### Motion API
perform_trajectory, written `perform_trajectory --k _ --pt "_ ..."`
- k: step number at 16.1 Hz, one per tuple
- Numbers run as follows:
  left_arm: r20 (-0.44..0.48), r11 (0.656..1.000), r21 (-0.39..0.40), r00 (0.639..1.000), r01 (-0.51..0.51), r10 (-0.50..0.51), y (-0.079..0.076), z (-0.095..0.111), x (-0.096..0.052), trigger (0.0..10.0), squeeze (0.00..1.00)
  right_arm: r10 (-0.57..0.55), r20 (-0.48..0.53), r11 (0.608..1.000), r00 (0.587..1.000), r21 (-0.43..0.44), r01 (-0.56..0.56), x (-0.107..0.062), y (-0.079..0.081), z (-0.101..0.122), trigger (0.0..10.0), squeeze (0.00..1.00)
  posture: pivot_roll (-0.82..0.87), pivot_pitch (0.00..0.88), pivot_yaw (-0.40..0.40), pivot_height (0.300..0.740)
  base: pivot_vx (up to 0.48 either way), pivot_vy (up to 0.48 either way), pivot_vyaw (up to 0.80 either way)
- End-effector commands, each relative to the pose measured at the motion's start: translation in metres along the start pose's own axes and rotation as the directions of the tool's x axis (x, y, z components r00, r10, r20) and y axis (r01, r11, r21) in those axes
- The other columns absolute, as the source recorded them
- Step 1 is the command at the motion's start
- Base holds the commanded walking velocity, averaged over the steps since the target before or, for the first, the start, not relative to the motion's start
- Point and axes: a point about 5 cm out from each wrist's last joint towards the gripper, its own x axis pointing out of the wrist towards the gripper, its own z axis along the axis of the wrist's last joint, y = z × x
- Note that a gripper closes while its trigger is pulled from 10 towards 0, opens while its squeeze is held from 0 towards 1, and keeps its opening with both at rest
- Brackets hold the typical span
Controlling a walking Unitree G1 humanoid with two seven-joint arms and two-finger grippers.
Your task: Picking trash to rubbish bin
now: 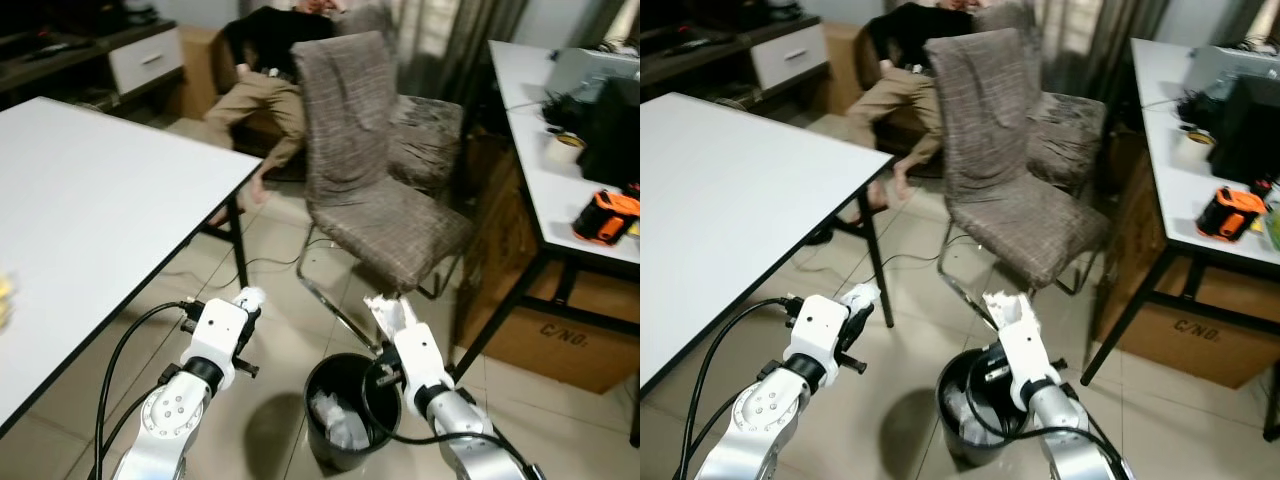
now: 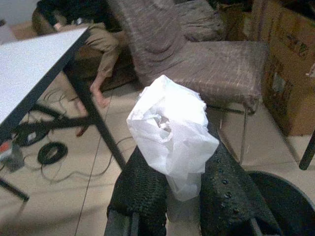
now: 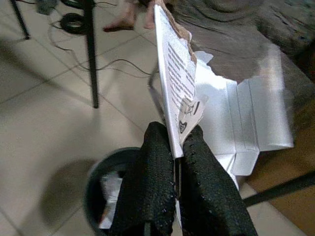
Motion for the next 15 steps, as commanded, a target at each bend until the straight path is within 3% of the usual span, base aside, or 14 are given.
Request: perform_trajectory --k 1,7,11,15 --pt "0.014 1.0 -0.004 0.999 0.031 -0.031 -0.007 0.004 0.003 10.0 0.0 -0.04 -0.029 0.999 0.999 -0.016 0.04 -0.002 -0.013 -0.006 10.0 0.0 -0.01 0.006 -0.026 0.74 0.296 0.0 0.0" --pt "-0.003 0.998 0.005 0.998 0.066 -0.066 -0.012 -0.001 -0.001 10.0 0.0 -0.036 -0.101 0.999 0.994 -0.009 0.035 -0.004 -0.011 -0.023 10.0 0.0 -0.01 0.0 -0.016 0.74 0.049 0.0 0.0" --pt "-0.02 0.998 0.016 0.998 0.06 -0.06 -0.012 -0.004 0.003 10.0 0.0 -0.037 -0.096 0.999 0.995 -0.022 0.035 -0.001 -0.011 -0.021 10.0 0.0 -0.02 0.0 -0.012 0.74 0.0 0.0 0.0" --pt "0.0 0.998 0.028 0.999 0.052 -0.052 -0.009 0.002 0.008 10.0 0.0 0.013 -0.077 0.998 0.997 -0.052 -0.017 0.012 -0.007 -0.013 10.0 0.0 -0.03 0.0 -0.018 0.74 0.0 0.0 0.0"
